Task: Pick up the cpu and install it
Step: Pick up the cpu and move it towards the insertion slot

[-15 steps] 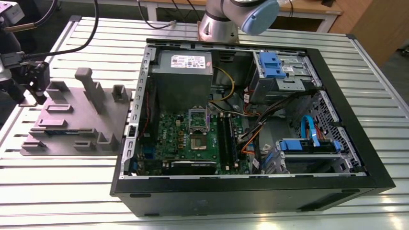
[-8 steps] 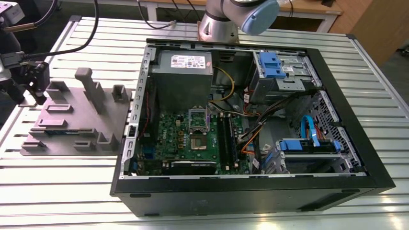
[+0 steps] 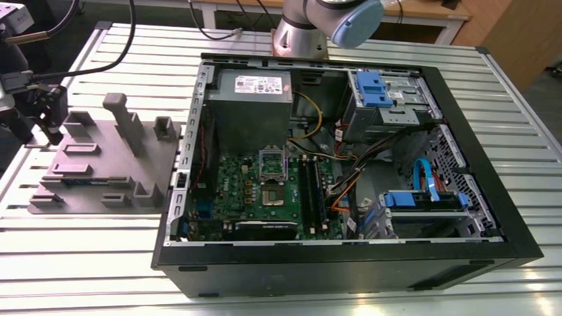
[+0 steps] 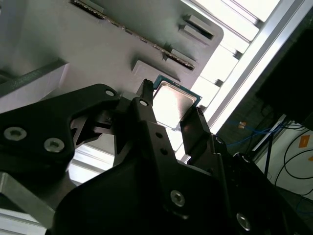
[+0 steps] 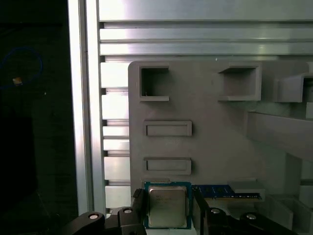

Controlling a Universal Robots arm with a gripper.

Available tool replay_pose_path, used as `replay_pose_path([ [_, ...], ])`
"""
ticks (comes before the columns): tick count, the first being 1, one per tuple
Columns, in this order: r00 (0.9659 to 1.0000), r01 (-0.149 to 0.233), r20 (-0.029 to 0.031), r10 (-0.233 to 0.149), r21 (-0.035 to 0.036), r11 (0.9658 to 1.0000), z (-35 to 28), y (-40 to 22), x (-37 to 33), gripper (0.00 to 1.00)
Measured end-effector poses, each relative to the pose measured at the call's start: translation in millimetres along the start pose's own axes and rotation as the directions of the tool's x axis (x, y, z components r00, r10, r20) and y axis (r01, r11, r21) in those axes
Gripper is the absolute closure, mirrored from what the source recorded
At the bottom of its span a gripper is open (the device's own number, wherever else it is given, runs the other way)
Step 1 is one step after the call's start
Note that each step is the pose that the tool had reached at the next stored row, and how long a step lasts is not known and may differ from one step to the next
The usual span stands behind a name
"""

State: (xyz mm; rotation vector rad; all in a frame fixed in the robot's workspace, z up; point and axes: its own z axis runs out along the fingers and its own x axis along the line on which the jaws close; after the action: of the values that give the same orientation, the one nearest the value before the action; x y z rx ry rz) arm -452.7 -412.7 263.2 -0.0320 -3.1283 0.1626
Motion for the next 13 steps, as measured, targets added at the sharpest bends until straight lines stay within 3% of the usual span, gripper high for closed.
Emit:
replay_pose_path([
  [4,1.0,0.0,0.0,0.0,0.0027,1.0,0.0,0.0,0.0,0.53],
  [6,1.0,0.0,0.0002,0.0,0.0082,1.0,-0.8,-0.1,0.0,0.53],
  [13,1.0,0.0,0.0003,0.0,0.0113,0.9999,-0.8,-0.1,0.0,0.53],
])
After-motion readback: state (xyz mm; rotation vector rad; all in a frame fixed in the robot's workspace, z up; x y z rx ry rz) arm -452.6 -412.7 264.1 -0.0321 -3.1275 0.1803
